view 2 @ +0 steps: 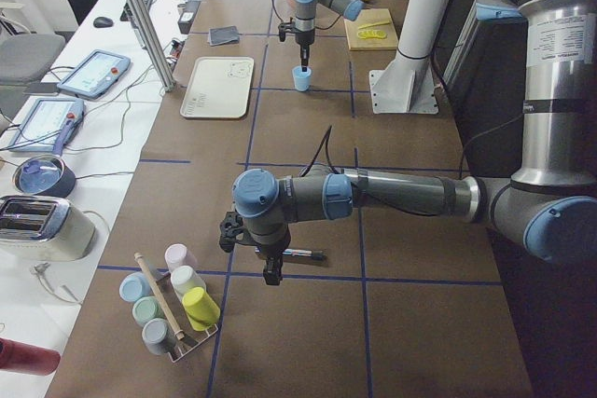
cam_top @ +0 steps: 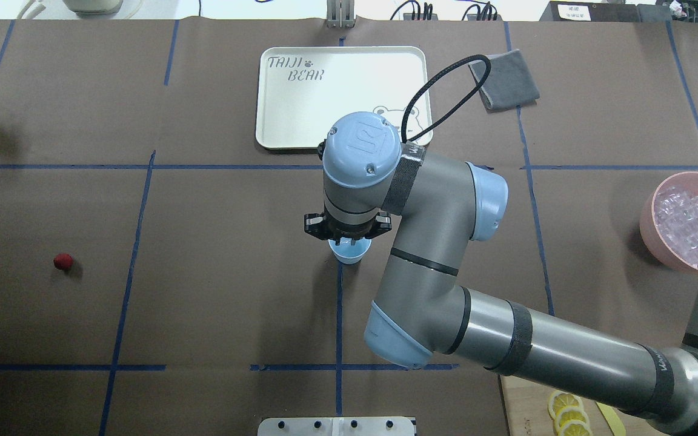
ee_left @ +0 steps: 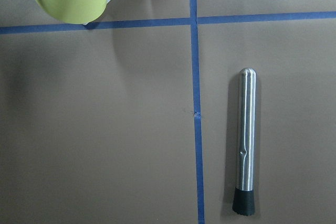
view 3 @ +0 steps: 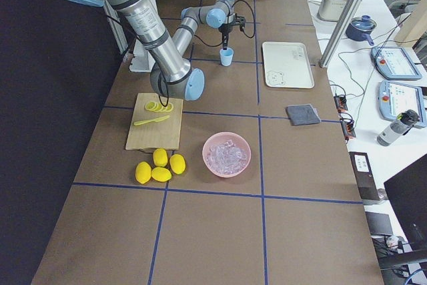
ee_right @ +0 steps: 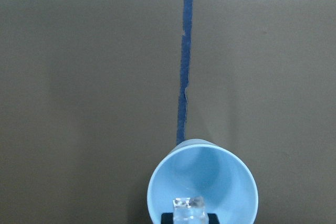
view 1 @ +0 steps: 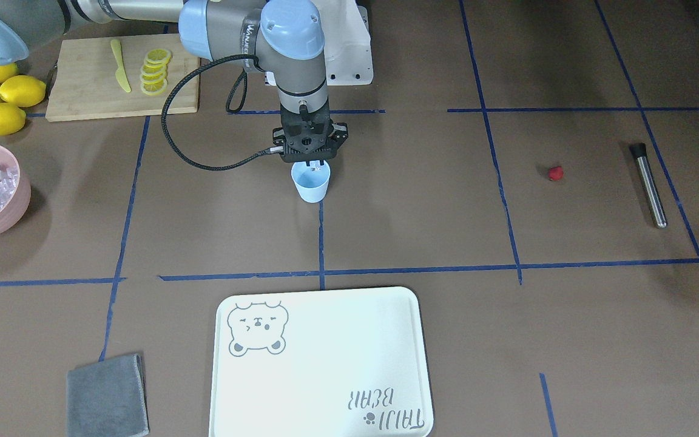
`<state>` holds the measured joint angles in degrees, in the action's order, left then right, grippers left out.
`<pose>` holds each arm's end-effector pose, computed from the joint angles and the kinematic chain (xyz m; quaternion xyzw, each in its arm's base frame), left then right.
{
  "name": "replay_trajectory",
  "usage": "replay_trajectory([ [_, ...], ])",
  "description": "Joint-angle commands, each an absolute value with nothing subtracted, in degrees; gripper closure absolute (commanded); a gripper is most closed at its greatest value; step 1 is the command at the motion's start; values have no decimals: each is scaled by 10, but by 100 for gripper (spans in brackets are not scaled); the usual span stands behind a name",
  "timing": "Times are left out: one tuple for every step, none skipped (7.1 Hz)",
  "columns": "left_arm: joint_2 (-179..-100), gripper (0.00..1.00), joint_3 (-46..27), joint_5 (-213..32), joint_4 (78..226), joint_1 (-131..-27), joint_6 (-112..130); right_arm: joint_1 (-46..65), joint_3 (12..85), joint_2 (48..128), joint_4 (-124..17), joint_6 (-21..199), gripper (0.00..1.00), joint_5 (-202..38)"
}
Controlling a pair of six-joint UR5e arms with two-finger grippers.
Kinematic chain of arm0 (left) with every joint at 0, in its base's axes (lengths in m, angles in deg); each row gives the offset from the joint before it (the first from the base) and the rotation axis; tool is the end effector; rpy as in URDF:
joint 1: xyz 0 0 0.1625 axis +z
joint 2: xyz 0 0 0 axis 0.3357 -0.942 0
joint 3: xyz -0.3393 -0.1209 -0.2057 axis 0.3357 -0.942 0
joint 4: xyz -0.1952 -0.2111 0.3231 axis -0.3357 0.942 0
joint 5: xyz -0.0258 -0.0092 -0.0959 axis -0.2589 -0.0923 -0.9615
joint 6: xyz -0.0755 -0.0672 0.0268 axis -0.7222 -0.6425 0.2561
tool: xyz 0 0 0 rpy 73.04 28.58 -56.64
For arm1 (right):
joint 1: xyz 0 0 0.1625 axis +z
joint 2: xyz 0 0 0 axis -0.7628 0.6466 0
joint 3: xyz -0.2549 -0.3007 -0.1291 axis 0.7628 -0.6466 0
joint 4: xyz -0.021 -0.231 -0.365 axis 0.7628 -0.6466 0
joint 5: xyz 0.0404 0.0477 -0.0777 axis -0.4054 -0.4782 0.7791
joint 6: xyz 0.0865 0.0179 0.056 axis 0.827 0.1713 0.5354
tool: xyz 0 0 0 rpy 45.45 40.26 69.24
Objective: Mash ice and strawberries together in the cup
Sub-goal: 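Open the right gripper to drop the ice cube into the cup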
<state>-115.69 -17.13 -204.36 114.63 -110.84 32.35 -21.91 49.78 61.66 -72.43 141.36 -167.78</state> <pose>-0.0686 -0.4702 0.6276 -0.0197 0.3902 0.0370 0.9198 -0.5748 -0.4151 0.1306 0.0153 -0.4036 -0.0107 0.9148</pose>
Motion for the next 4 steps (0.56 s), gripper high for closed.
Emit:
replay_trajectory([
  [-1157,0,-172,-2044,1146,-1108,324,-219,498,617,-725,1414,59,-1678],
  [-1157,0,-171,-2043,1146,-1108,324,-217,500,617,-725,1414,53,-1679],
  [-1157,0,-172,-2044,1146,-1108,324,-212,500,617,-725,1413,19,-1681],
  [-1157,0,-172,-2044,1146,-1108,324,-211,503,616,-725,1414,1,-1682],
])
